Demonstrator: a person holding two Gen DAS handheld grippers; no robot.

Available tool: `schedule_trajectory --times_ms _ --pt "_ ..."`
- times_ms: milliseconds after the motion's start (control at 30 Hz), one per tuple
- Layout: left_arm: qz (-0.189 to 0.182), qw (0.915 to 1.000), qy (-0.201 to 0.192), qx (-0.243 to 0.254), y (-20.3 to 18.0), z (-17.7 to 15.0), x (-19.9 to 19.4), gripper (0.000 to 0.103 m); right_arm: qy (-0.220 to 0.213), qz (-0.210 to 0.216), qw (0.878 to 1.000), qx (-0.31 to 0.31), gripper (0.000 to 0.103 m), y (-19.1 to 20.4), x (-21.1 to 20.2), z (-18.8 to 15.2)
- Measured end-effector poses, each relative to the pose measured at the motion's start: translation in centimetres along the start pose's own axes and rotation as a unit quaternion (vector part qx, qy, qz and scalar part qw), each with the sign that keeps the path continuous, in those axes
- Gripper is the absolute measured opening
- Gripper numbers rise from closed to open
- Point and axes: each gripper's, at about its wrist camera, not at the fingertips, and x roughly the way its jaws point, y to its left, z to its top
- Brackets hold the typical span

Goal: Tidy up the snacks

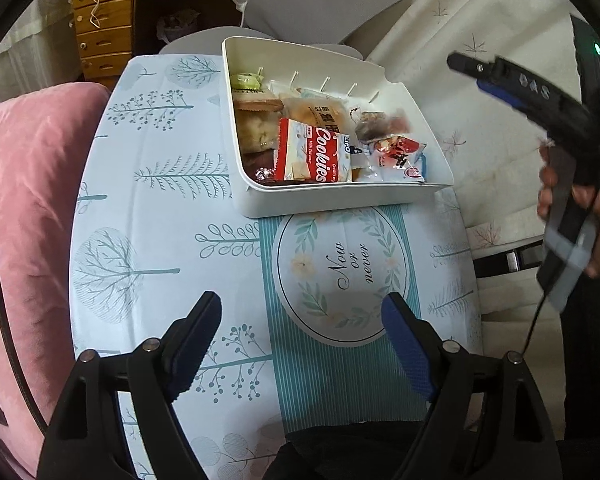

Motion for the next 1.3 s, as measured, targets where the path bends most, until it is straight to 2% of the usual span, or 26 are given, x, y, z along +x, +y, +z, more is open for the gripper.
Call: schedule_trajectory --times_ms 67,200,267,433,533,633,800,933,967,1033,1100,1200,1300 --pt "0.013 0.9999 0.002 -0.006 -0.2 -0.2 0.1 0.082 0.009 0.022 1.000 0.013 0.060 -0.1 -0.2 -1.2" --pt "0.026 0.9995 -0.004 -0.017 -0.9 -0.7 -0.2 0.082 0.042 0.031 0.998 0.037 0.073 -0.6 -0.1 -4.3" --pt "0.040 0.9989 -0.012 -0.022 -1.7 -1.3 -0.6 0.082 0.071 0.055 0.994 0.062 0.073 -1.4 -0.2 -6.7" --pt "0.061 0.9973 -0.030 -0.029 -4.5 -3.3 -1.4 0.083 0.154 0.093 0.976 0.125 0.085 -3.6 -1.6 -13.0" --pt "0.083 0.9951 -0.042 -0.034 -6.7 -4.8 -2.1 0.090 0.183 0.093 0.971 0.120 0.091 -4.3 -2.9 -15.9" --pt "0.090 0.9934 -0.058 -0.039 -9.1 -6.4 -3.2 0.090 0.209 0.094 0.967 0.115 0.093 -5.2 -4.8 -18.3" --pt "0.081 0.9930 -0.082 -0.026 -12.6 -8.1 -5.4 0.094 0.190 0.108 0.968 0.122 0.096 -6.8 -10.4 -20.3" --pt "0.086 0.9925 -0.087 0.003 -15.7 -8.4 -7.3 0.094 0.184 0.107 0.971 0.107 0.096 -7.1 -13.7 -20.2" --pt "0.089 0.9911 -0.098 0.010 -16.5 -8.6 -8.1 0.098 0.180 0.110 0.972 0.106 0.096 -7.2 -14.7 -20.0" --pt "0.111 0.9854 -0.127 0.022 -18.0 -9.0 -9.5 0.103 0.167 0.119 0.973 0.104 0.096 -7.4 -16.3 -19.5" --pt "0.131 0.9803 -0.144 0.033 -19.1 -9.3 -10.3 0.103 0.159 0.120 0.975 0.103 0.096 -7.5 -17.5 -19.2" --pt "0.149 0.9770 -0.149 0.036 -20.3 -9.8 -10.8 0.103 0.155 0.124 0.974 0.107 0.097 -7.7 -18.9 -19.0" --pt "0.161 0.9746 -0.152 0.031 -20.9 -10.3 -10.9 0.103 0.131 0.098 0.982 0.098 0.097 -7.7 -20.7 -19.0"
